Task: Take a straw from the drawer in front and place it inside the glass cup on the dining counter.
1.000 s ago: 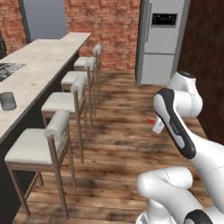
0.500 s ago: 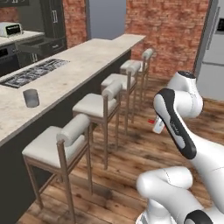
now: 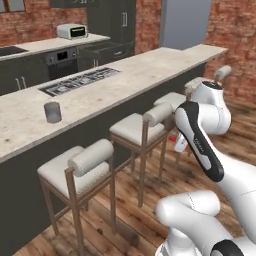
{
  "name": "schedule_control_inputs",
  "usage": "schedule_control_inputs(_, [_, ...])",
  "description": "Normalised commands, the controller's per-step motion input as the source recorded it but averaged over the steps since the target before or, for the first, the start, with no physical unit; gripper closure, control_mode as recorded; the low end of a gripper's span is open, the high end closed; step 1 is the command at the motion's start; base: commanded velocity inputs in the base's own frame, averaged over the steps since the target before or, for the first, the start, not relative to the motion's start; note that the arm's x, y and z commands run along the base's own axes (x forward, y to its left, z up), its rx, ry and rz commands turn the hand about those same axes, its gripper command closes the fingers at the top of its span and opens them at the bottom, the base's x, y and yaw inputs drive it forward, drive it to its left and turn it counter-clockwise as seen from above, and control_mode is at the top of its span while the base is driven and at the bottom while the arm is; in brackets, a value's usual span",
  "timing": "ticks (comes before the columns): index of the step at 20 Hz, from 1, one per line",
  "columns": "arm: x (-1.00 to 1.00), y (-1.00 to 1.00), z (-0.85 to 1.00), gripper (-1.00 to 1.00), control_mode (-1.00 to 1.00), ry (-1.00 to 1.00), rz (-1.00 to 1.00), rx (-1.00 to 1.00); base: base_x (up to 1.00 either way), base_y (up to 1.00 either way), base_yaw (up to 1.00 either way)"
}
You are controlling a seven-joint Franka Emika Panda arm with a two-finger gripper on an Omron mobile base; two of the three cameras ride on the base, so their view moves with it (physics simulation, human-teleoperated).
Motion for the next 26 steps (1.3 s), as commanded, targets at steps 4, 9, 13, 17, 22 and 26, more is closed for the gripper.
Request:
schedule_control_inputs(4, [0.00,0.00,0.00,1.00,1.00,0.00,0.00,0.00,0.61,-0.50,0.47])
schedule_control_inputs(9, [0.00,0.00,0.00,1.00,1.00,0.00,0.00,0.00,0.65,-0.33,0.41])
schedule_control_inputs(13, [0.00,0.00,0.00,1.00,1.00,0.00,0.00,0.00,0.69,-0.20,0.37])
schedule_control_inputs(17, [0.00,0.00,0.00,1.00,1.00,0.00,0.00,0.00,0.69,-0.05,0.30])
schedule_control_inputs(22, [0.00,0.00,0.00,1.00,1.00,0.00,0.00,0.00,0.74,-0.01,0.25])
schedule_control_inputs(26, [0.00,0.00,0.00,1.00,1.00,0.00,0.00,0.00,0.73,0.00,0.23])
